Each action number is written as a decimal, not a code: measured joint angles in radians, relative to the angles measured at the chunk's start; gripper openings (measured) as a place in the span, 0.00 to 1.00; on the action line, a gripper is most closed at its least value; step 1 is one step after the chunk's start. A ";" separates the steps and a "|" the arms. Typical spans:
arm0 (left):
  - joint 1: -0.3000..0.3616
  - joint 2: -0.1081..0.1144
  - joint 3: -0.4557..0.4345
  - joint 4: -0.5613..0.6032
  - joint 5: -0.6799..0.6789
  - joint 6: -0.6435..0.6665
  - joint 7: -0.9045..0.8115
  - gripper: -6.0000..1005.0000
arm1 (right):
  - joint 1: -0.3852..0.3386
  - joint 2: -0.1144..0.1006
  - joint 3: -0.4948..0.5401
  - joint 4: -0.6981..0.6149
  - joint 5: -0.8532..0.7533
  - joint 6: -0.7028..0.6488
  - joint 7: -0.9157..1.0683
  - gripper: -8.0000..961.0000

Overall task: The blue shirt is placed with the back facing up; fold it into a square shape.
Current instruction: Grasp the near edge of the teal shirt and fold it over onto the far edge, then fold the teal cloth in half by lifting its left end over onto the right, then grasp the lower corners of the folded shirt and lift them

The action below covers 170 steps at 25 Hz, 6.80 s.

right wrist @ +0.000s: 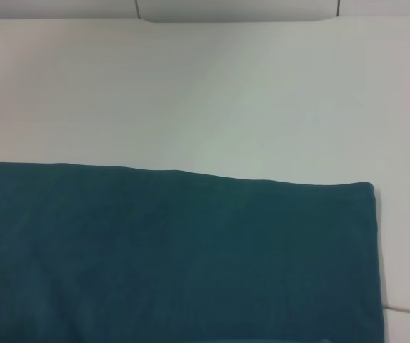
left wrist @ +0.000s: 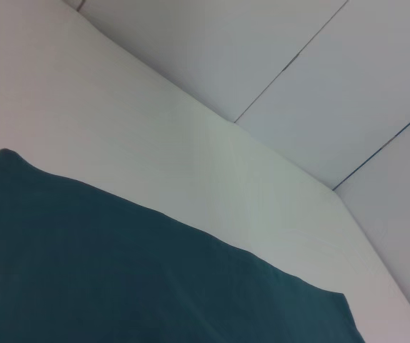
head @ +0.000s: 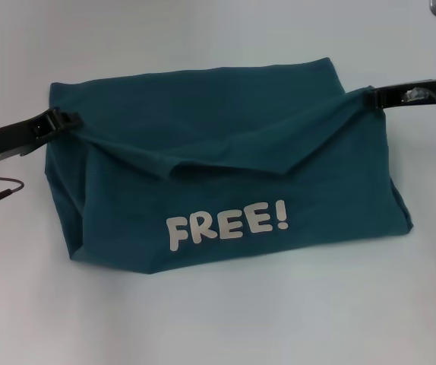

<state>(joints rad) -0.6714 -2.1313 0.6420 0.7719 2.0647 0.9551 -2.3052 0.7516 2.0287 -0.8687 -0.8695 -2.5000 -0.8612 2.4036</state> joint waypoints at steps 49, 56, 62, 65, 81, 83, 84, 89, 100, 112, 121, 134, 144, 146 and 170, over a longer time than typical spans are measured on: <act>-0.128 0.033 0.063 -0.149 0.045 -0.158 0.080 0.79 | 0.006 0.007 0.006 0.117 0.063 0.194 0.001 0.86; -0.146 0.046 0.065 -0.137 0.144 -0.097 0.012 0.91 | 0.003 0.012 0.005 0.118 0.061 0.194 -0.001 0.97; -0.153 0.050 0.065 -0.117 0.157 -0.076 0.006 0.91 | 0.001 0.015 0.005 0.118 0.058 0.194 -0.002 0.97; -0.152 0.057 0.065 -0.104 0.161 -0.034 0.012 0.91 | -0.001 0.013 0.005 0.117 0.058 0.192 -0.004 0.96; 0.051 0.069 0.065 0.325 0.305 0.494 0.042 0.90 | -0.027 -0.018 0.009 -0.015 0.057 -0.113 -0.037 0.96; 0.080 0.056 0.065 0.360 0.314 0.516 0.065 0.90 | -0.033 -0.027 0.012 -0.045 0.057 -0.170 -0.023 0.96; 0.094 0.048 0.065 0.373 0.315 0.521 0.077 0.90 | -0.036 -0.031 0.012 -0.067 0.056 -0.203 -0.013 0.96; 0.128 0.020 0.066 0.367 0.316 0.514 0.160 0.90 | -0.055 -0.031 0.013 -0.139 0.047 -0.282 0.011 0.96; 0.150 -0.025 0.213 0.314 0.390 0.358 0.222 0.90 | -0.062 -0.025 0.005 -0.141 0.045 -0.298 0.003 0.96; 0.152 -0.032 0.248 0.236 0.390 0.273 0.293 0.90 | -0.054 -0.021 0.003 -0.143 0.029 -0.311 0.013 0.96; 0.124 -0.031 0.260 0.182 0.396 0.218 0.303 0.88 | -0.056 -0.018 0.003 -0.143 0.027 -0.316 0.014 0.96; 0.103 -0.024 0.262 0.142 0.399 0.220 0.328 0.56 | -0.075 -0.014 0.011 -0.142 0.027 -0.323 0.019 0.96; 0.101 -0.026 0.261 0.152 0.390 0.255 0.347 0.13 | -0.086 -0.034 0.013 -0.165 -0.106 -0.386 0.147 0.95; 0.100 -0.026 0.261 0.154 0.390 0.258 0.345 0.06 | -0.086 -0.035 0.013 -0.176 -0.162 -0.402 0.190 0.95; 0.085 -0.026 0.271 0.150 0.397 0.269 0.337 0.03 | -0.082 0.037 0.004 -0.118 -0.340 -0.377 0.231 0.88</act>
<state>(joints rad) -0.5866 -2.1574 0.9127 0.9216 2.4617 1.2245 -1.9678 0.6693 2.0660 -0.8648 -0.9879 -2.8396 -1.2381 2.6347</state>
